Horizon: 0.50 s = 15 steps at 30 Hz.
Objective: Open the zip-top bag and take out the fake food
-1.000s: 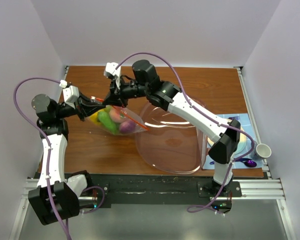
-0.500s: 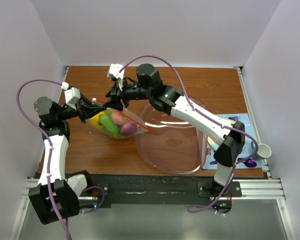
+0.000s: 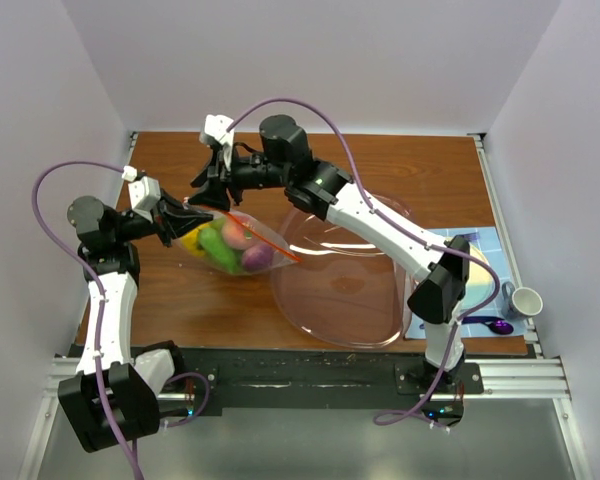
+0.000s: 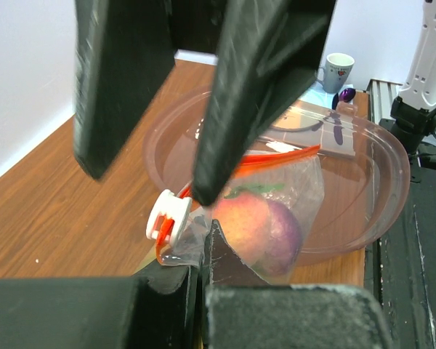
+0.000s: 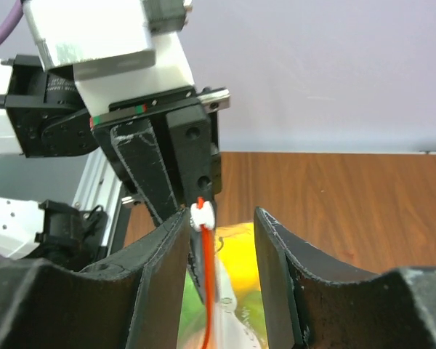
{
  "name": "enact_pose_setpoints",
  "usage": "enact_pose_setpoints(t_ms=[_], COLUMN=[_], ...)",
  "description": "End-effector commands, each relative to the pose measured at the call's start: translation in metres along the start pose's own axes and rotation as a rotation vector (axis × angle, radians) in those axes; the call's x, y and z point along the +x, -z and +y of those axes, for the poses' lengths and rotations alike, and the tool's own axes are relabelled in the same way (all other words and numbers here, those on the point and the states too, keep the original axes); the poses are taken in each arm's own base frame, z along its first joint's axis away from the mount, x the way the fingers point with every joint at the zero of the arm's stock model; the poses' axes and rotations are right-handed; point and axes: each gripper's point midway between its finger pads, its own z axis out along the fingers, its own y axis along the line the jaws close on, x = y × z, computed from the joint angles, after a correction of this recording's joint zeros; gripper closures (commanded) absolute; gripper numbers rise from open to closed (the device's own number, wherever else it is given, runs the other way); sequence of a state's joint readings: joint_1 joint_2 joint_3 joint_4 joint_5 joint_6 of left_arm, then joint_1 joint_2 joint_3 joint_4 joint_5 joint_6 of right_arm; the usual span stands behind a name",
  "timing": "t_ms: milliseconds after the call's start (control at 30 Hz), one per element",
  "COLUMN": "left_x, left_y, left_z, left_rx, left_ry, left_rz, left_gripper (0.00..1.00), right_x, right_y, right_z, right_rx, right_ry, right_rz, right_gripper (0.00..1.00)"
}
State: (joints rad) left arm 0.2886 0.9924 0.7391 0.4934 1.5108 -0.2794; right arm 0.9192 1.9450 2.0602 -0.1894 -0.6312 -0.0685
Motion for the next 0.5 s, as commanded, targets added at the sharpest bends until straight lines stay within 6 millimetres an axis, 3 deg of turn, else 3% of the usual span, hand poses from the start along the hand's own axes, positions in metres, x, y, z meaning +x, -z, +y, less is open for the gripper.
enact_pose_setpoints(t_ms=[0,300,433,467], left_x=[0.0004,-0.0006,-0.0008,-0.0016], left_y=[0.0062,0.0064,0.0064,0.0064], left_z=[-0.0355,-0.0351,-0.0349,-0.0348], left_rx=[0.185,0.184,0.184,0.184], left_ry=[-0.053,-0.049,-0.046,-0.047], left_rz=[0.051,0.051,0.051,0.052], left_gripper=[1.00,1.00,1.00,1.00], right_x=[-0.0207,-0.0201,-0.0178,-0.0188], right_y=[0.0005,-0.0028,-0.0029,-0.0019], right_z=[0.0167,0.0215,0.0199,0.0194], right_rx=[-0.060,-0.085,-0.073,-0.067], right_ry=[0.026,0.008,-0.003,0.001], right_rz=[-0.033,-0.033,-0.027,-0.028], right_gripper=[0.55,0.82,1.00,1.00])
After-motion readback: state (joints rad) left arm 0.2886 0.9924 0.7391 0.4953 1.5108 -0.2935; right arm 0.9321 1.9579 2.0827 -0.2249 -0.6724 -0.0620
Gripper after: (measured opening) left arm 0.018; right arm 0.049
